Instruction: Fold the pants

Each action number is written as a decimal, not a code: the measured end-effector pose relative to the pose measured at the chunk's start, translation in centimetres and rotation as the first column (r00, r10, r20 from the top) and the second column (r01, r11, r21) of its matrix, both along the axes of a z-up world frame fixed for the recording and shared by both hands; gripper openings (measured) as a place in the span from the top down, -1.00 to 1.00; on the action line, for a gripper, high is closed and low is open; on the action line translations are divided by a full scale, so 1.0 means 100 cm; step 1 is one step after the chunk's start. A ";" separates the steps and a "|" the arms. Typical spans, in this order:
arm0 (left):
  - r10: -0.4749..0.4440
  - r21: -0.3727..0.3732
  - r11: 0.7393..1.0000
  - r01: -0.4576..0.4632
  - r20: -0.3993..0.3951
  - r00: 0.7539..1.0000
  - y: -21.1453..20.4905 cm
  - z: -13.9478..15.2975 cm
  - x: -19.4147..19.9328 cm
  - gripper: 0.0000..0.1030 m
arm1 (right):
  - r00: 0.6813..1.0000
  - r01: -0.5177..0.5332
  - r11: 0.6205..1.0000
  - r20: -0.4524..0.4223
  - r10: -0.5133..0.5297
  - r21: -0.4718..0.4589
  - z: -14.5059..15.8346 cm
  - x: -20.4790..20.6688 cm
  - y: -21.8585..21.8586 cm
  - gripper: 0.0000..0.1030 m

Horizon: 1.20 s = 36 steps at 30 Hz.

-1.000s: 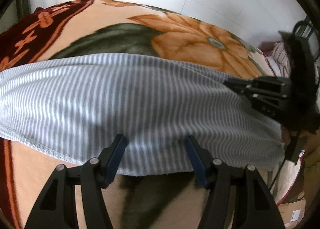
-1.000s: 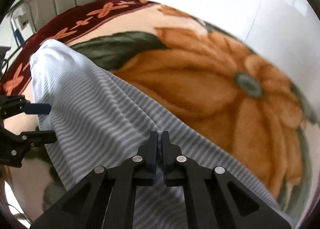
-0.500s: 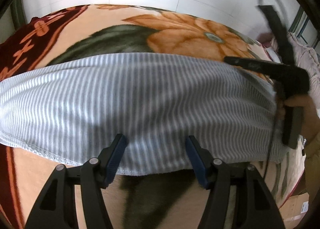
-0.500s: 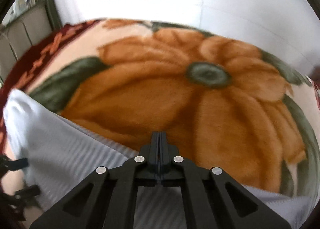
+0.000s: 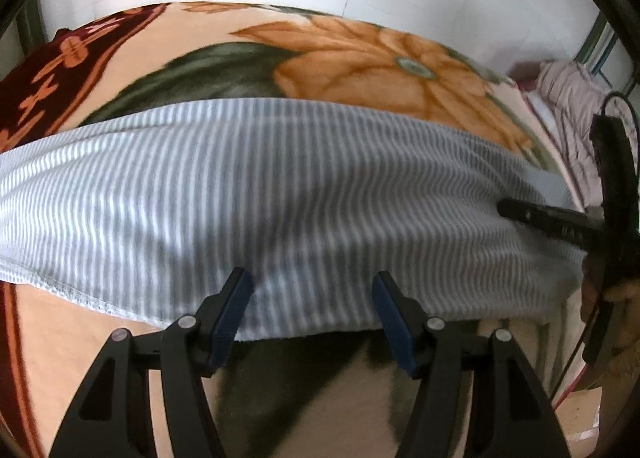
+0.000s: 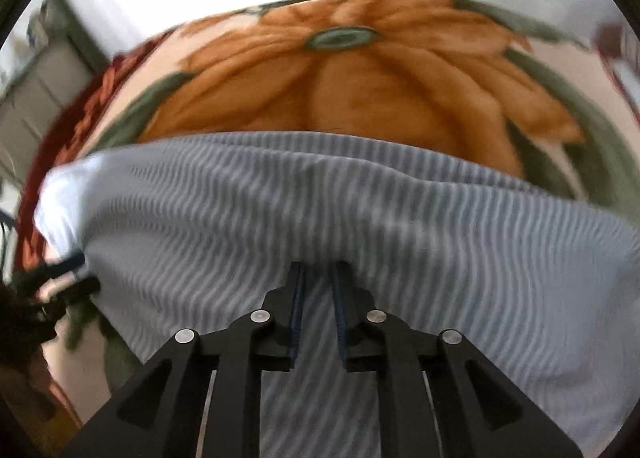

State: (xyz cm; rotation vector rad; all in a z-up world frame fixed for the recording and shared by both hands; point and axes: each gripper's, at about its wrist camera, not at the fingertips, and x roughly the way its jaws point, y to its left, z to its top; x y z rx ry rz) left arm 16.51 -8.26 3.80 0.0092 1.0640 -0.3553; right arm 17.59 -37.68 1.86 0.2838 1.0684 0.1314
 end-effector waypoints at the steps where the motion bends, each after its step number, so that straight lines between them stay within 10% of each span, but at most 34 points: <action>1: -0.003 0.005 1.000 0.003 0.001 1.000 0.000 0.000 -0.001 -0.29 | 0.999 0.036 0.999 0.009 -0.037 0.028 0.004 -0.004 -0.003 0.72; 17: 0.201 0.006 0.980 -0.201 0.020 0.979 0.122 0.034 -0.020 -0.29 | 0.976 0.167 0.978 0.164 -0.146 -0.125 0.037 -0.133 0.060 0.11; 36: 0.574 0.007 0.818 -0.575 0.046 0.818 0.306 0.021 0.020 -0.55 | 0.951 0.270 0.960 0.175 -0.255 -0.068 0.020 -0.148 0.072 0.01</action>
